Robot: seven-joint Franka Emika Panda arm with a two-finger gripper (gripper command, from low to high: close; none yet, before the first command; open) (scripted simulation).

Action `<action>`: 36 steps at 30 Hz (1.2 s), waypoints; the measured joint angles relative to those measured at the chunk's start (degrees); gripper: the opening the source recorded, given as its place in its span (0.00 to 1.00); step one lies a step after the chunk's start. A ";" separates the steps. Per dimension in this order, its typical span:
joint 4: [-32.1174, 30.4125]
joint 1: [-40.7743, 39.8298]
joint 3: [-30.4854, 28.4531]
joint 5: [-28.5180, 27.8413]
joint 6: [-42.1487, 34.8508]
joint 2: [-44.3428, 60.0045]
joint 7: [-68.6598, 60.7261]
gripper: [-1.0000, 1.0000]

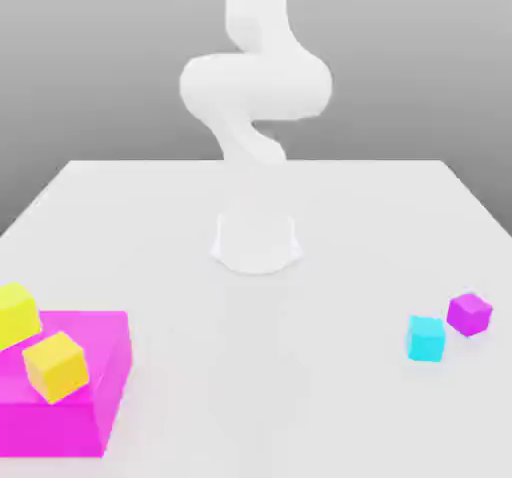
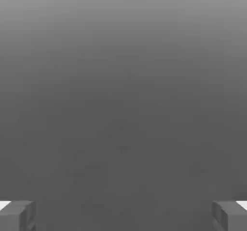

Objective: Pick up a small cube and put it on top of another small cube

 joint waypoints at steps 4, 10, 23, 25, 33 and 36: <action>-4.94 6.85 0.58 1.85 5.52 8.66 -8.05 0.50; -11.94 15.79 2.74 3.95 13.29 20.81 -19.01 0.50; -24.72 30.00 7.88 -4.65 30.89 47.13 -30.90 0.50; -24.14 31.29 5.99 -7.10 34.14 51.28 -29.37 0.50; -22.79 34.41 2.38 -9.26 39.99 58.59 -27.66 0.00; -22.83 34.35 2.43 -9.34 39.79 58.36 -27.62 0.00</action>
